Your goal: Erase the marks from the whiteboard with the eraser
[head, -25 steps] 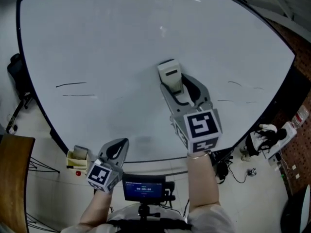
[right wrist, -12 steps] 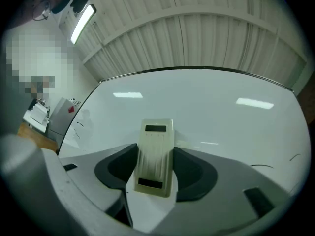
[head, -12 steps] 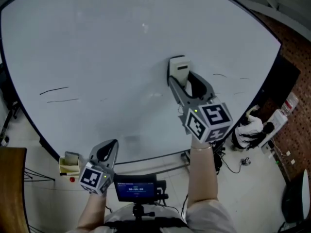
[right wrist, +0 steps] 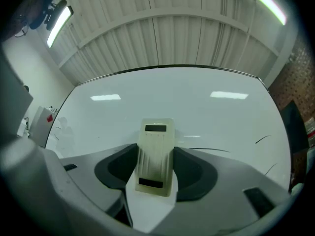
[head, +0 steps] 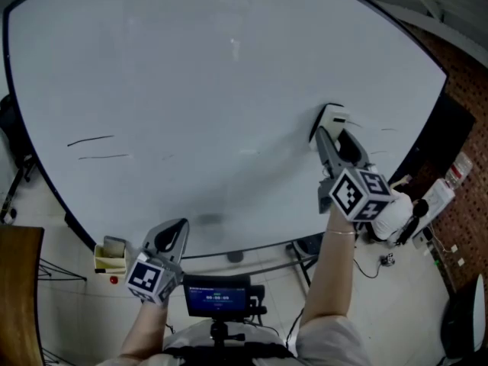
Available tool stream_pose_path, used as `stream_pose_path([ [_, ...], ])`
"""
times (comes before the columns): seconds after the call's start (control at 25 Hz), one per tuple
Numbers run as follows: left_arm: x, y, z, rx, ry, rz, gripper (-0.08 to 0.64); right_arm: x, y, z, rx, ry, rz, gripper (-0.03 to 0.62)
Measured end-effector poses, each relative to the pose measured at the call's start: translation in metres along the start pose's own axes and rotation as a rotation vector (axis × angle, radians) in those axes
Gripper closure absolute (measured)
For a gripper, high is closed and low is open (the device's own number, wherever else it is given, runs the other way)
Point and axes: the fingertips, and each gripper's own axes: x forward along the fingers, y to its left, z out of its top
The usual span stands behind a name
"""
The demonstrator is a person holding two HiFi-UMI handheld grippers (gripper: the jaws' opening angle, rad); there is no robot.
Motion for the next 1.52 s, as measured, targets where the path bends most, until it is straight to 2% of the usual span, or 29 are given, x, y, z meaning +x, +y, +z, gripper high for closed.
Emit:
stream_pose_path([
  [0.24, -0.004, -0.003, 0.001, 0.006, 0.007, 0.013, 0.565, -0.01, 0.017, 0.007, -0.029, -0.028, 0.012, 0.356],
  [0.52, -0.013, -0.002, -0.004, 0.002, 0.029, 0.044, 0.565, -0.003, 0.154, 0.021, -0.223, -0.045, 0.289, 0.356],
  [0.6, -0.015, 0.0, -0.004, 0.003, 0.028, 0.053, 0.565, 0.005, 0.185, 0.02, -0.279, -0.032, 0.328, 0.356],
  [0.72, -0.019, 0.002, -0.003, 0.003, 0.03, 0.07, 0.565, 0.016, 0.21, 0.018, -0.341, -0.013, 0.33, 0.356],
  [0.84, -0.02, 0.004, -0.005, -0.002, 0.034, 0.081, 0.565, 0.022, 0.213, 0.017, -0.362, -0.01, 0.335, 0.354],
  [1.08, -0.012, 0.004, -0.004, 0.001, 0.027, 0.081, 0.565, 0.023, 0.204, 0.022, -0.32, -0.026, 0.38, 0.353],
  [1.28, -0.006, 0.002, -0.006, -0.003, 0.031, 0.076, 0.565, 0.022, 0.169, 0.025, -0.28, -0.058, 0.349, 0.353],
  [1.52, 0.002, 0.0, -0.003, 0.004, 0.023, 0.069, 0.565, 0.015, 0.108, 0.026, -0.172, -0.066, 0.264, 0.353],
])
